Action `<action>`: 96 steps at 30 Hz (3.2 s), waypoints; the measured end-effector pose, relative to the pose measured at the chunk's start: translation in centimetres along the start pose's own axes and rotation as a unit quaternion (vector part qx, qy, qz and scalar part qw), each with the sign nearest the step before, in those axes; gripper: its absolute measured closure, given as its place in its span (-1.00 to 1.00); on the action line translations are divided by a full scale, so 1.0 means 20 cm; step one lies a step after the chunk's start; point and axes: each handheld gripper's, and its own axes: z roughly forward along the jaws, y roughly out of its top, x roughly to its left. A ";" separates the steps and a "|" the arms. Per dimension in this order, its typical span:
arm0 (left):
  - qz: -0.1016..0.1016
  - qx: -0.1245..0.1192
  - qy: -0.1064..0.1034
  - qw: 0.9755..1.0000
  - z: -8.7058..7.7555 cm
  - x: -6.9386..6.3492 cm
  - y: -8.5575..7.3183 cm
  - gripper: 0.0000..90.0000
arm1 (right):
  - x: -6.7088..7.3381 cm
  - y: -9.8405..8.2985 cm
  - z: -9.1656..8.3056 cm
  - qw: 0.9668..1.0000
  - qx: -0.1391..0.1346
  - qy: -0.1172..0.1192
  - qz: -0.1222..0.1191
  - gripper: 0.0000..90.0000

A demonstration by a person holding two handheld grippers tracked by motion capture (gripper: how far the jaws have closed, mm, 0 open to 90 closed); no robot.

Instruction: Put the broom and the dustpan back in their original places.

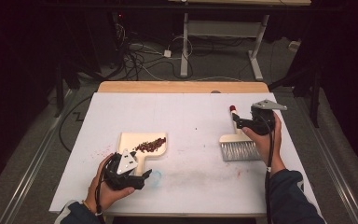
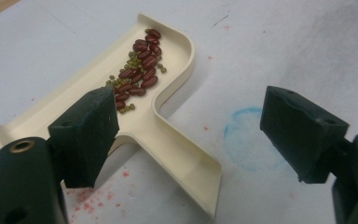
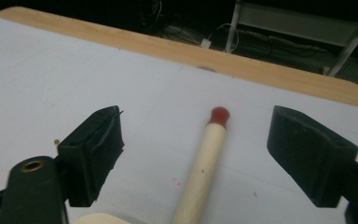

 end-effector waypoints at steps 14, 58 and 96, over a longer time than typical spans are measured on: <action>0.015 -0.004 0.005 1.000 -0.01 -0.01 0.02 -0.59 | 0.06 0.05 -0.16 0.999 -0.043 0.003 -0.019 -0.52; 0.023 -0.005 0.013 1.000 0.00 -0.03 0.02 -0.59 | 0.22 -0.07 -0.43 0.991 -0.054 0.040 -0.114 -0.53; 0.033 0.004 0.012 0.999 0.02 -0.04 0.02 -0.59 | 0.23 -0.37 -0.52 0.984 -0.055 0.080 -0.151 -0.56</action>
